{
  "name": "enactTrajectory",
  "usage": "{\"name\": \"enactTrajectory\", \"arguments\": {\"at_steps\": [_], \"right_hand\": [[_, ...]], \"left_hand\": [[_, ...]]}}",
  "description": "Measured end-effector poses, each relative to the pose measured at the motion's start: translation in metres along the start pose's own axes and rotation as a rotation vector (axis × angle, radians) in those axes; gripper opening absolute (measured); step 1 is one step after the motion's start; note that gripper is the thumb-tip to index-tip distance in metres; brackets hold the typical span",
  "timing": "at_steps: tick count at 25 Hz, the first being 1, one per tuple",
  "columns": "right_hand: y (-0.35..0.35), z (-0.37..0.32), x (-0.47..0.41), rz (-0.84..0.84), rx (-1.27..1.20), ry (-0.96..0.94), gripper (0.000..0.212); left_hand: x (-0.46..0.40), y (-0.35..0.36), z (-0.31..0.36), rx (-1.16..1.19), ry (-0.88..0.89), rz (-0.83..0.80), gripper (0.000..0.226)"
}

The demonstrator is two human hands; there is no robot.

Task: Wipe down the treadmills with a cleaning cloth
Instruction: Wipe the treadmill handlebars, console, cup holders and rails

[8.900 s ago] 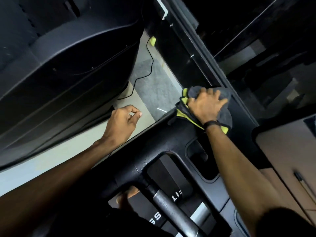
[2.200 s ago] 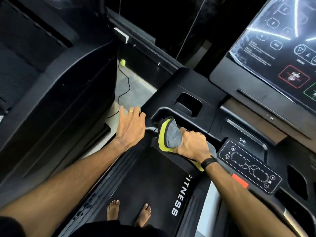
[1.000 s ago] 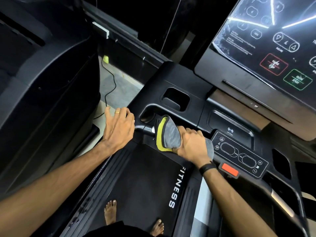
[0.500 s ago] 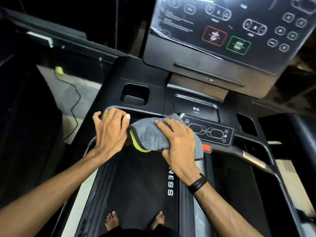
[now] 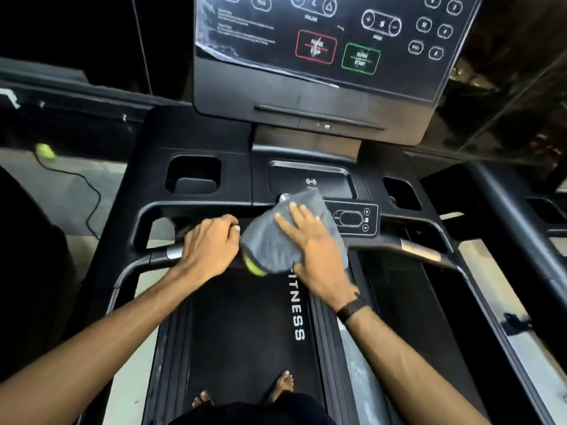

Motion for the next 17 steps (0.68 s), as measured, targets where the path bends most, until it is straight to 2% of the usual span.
{"name": "enactTrajectory", "arguments": {"at_steps": [2,4,7,9,13,17], "right_hand": [[-0.018,0.012,-0.020,0.104,-0.059,0.154,0.091],[-0.013,0.008,-0.020,0.159,-0.064,0.222,0.094],[0.020,-0.011,0.023,0.094,-0.029,0.184,0.097],[0.012,-0.002,0.022,0.132,0.002,0.162,0.095],[-0.023,0.038,-0.015,0.196,0.113,0.341,0.091],[0.008,0.014,0.023,0.120,0.135,0.350,0.099]], "left_hand": [[0.000,0.008,-0.005,-0.108,0.002,-0.081,0.030],[0.001,0.008,-0.008,-0.121,0.011,-0.083,0.033],[0.005,0.006,-0.004,-0.139,0.048,-0.035,0.030],[0.006,0.004,0.001,-0.130,0.079,-0.002,0.032],[0.003,0.003,-0.003,-0.126,0.074,-0.047,0.036],[0.008,0.000,0.003,-0.104,0.094,-0.021,0.037]]}}
Point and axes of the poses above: each hand's wrist, its own x-axis away from the middle knuckle, its own y-axis out of the palm, z = x × y, the point moved 4 cm from there along -x, towards the middle knuckle, and after that the axes turned 12 degrees about -y, right-handed, at the moved point
